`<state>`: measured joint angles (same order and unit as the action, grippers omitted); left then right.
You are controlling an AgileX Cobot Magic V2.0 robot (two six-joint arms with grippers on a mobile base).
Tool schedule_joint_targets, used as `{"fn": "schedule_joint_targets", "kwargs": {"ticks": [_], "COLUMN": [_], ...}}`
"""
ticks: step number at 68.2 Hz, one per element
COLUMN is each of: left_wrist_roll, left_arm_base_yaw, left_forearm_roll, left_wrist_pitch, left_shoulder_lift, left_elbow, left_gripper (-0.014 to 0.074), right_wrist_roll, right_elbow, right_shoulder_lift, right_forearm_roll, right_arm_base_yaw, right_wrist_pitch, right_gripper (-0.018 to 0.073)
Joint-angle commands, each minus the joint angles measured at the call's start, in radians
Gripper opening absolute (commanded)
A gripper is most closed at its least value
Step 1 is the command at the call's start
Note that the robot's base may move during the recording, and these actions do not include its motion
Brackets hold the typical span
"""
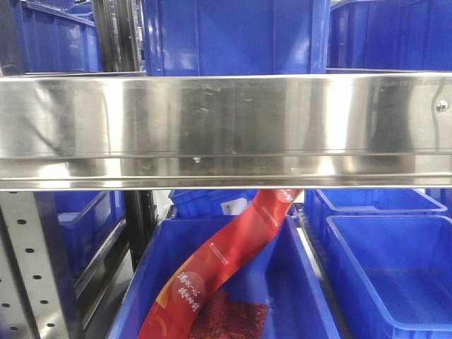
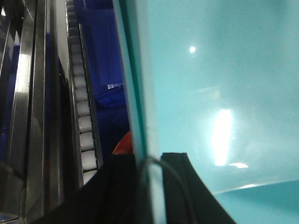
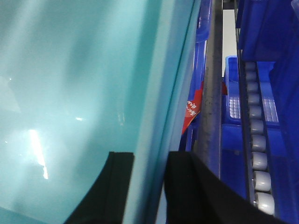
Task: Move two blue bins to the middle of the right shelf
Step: 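Push the cyan bin with both grippers onto the middle roller shelf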
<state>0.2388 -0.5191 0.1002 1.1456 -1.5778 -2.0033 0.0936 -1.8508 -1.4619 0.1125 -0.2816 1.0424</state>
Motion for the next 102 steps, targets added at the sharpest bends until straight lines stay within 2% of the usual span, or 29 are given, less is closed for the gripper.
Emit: {"fn": "schedule_joint_targets", "kwargs": {"ticks": [1, 21, 27, 34, 49, 84, 88, 92, 99, 102], "left_wrist_roll": [-0.01, -0.01, -0.01, -0.01, -0.01, -0.01, -0.01, -0.01, -0.01, -0.01], "left_arm_base_yaw": [0.001, 0.001, 0.009, 0.009, 0.009, 0.009, 0.009, 0.009, 0.009, 0.009], "left_forearm_roll": [-0.001, -0.001, 0.002, 0.058, 0.097, 0.108, 0.108, 0.108, 0.112, 0.112], "left_wrist_pitch": [-0.065, -0.082, -0.055, -0.008, 0.069, 0.039, 0.039, 0.039, 0.039, 0.039], "left_shoulder_lift": [0.024, 0.024, 0.022, 0.003, -0.079, -0.131, -0.131, -0.131, -0.131, -0.131], "left_elbow": [-0.016, -0.016, -0.016, -0.012, -0.007, 0.153, 0.156, 0.156, 0.156, 0.156], "left_gripper": [-0.0111, -0.0111, -0.0111, -0.0111, -0.0111, -0.0102, -0.0051, 0.002, 0.0201, 0.0316], "right_wrist_roll": [-0.014, -0.014, -0.014, -0.014, -0.014, -0.014, -0.014, -0.014, -0.014, -0.014], "right_elbow": [-0.016, -0.016, -0.016, 0.005, 0.062, 0.177, 0.177, 0.177, 0.177, 0.177], "right_shoulder_lift": [0.017, 0.017, 0.017, 0.006, -0.064, -0.149, -0.156, -0.163, -0.165, -0.166], "right_forearm_roll": [-0.008, 0.008, 0.008, 0.008, 0.011, 0.011, 0.011, 0.011, 0.011, 0.011], "right_arm_base_yaw": [0.001, 0.001, 0.001, 0.001, 0.001, 0.001, 0.001, 0.001, 0.001, 0.001], "right_wrist_pitch": [-0.086, -0.113, -0.09, -0.078, -0.064, -0.07, -0.065, -0.063, -0.053, -0.053], "right_gripper": [-0.0152, -0.0152, -0.0152, -0.0152, -0.0152, -0.0152, -0.0125, -0.0062, 0.014, 0.0255]}}
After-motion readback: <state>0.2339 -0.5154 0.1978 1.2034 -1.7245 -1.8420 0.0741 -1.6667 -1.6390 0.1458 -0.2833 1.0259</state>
